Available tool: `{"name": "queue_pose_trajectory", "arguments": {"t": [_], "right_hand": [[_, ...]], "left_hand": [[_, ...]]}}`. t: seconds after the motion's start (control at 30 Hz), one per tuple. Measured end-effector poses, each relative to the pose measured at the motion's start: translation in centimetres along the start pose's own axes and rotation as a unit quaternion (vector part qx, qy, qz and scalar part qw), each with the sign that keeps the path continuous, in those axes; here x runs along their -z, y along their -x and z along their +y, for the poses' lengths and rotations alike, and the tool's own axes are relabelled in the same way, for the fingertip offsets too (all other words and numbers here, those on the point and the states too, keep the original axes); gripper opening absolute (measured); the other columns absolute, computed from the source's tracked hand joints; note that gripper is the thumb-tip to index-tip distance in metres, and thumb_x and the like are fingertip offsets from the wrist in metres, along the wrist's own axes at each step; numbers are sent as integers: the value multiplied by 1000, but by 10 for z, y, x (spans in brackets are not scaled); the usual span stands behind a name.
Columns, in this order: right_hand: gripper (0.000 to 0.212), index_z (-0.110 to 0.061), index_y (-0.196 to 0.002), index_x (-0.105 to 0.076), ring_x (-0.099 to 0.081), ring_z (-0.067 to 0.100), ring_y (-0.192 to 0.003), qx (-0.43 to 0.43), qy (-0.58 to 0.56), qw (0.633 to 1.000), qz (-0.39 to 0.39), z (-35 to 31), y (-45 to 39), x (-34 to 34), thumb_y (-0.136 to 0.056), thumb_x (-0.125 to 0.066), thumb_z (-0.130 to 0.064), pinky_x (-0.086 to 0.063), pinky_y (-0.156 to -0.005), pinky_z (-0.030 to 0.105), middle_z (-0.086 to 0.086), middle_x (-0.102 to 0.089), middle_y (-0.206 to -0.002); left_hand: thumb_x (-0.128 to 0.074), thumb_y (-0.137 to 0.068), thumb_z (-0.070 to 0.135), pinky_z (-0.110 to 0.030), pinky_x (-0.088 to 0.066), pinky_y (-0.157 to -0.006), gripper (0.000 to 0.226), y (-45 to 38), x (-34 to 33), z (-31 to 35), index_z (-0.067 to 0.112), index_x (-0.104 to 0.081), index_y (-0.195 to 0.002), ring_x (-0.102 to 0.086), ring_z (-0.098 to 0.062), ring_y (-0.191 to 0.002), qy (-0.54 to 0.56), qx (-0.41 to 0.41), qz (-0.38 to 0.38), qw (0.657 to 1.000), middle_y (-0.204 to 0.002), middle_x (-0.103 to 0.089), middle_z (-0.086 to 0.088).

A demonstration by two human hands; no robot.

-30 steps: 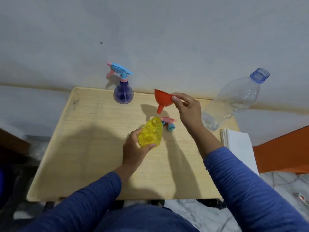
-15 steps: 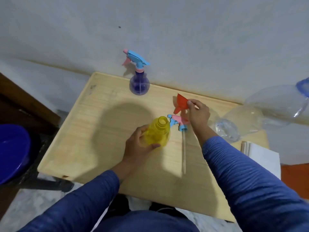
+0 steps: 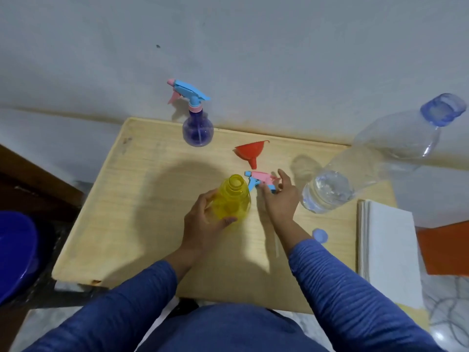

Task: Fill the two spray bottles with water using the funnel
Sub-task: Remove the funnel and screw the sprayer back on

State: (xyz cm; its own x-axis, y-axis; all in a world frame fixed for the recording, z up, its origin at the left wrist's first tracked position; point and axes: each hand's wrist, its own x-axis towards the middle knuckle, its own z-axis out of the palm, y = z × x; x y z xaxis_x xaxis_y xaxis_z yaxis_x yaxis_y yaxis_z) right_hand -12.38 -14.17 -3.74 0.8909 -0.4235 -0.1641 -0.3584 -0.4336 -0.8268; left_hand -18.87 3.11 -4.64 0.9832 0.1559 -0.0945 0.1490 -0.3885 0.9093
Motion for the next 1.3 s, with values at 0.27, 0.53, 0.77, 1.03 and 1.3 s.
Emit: {"name": "queue_pose_trajectory", "arguments": {"t": [0.27, 0.53, 0.77, 1.03, 1.3], "right_hand": [[45, -19, -130, -55, -62, 17, -89, -21, -15, 1000, -7, 1, 3, 1, -85, -62, -16, -43, -79, 21, 10, -66, -113], [63, -36, -143, -32, -61, 29, -93, 59, -147, 986, 59, -76, 7, 28, -86, -56, -22, -50, -91, 40, 11, -62, -99], [53, -22, -136, -44, -59, 13, -82, 144, -320, 934, 67, -170, 23, 80, -87, -57, -6, -53, -74, 23, -1, -55, -92], [49, -30, -130, -47, -63, 18, -92, 204, -299, 929, 77, -188, 40, 72, -87, -59, -12, -55, -86, 35, 1, -58, -102], [47, -35, -122, -48, -56, 16, -102, 234, -281, 931, 7, -133, 61, 37, -86, -61, -8, -52, -86, 28, 2, -56, -110]], "left_hand": [[-85, -59, 37, -15, -41, -78, 70, -3, 2, 0, 22, -52, -120, -53, -3, -100, -19, -14, -4, 1000, -111, -55, 16], [-85, -54, 45, -13, -38, -73, 75, -6, 4, -2, 20, -54, -118, -55, -6, -97, -19, -16, -18, 1000, -114, -63, 3], [-80, -49, 52, -27, -50, -85, 78, -6, 1, -5, 26, -53, -119, -60, -10, -103, 10, -22, -25, 999, -114, -63, 5], [-86, -53, 39, -26, -48, -89, 74, -9, -1, -10, 25, -54, -118, -57, -11, -106, 21, -46, -9, 999, -117, -61, 5], [-86, -58, 34, -25, -46, -90, 70, -9, -1, -11, 25, -53, -119, -55, -9, -107, 8, -46, -8, 999, -119, -60, 6]]}}
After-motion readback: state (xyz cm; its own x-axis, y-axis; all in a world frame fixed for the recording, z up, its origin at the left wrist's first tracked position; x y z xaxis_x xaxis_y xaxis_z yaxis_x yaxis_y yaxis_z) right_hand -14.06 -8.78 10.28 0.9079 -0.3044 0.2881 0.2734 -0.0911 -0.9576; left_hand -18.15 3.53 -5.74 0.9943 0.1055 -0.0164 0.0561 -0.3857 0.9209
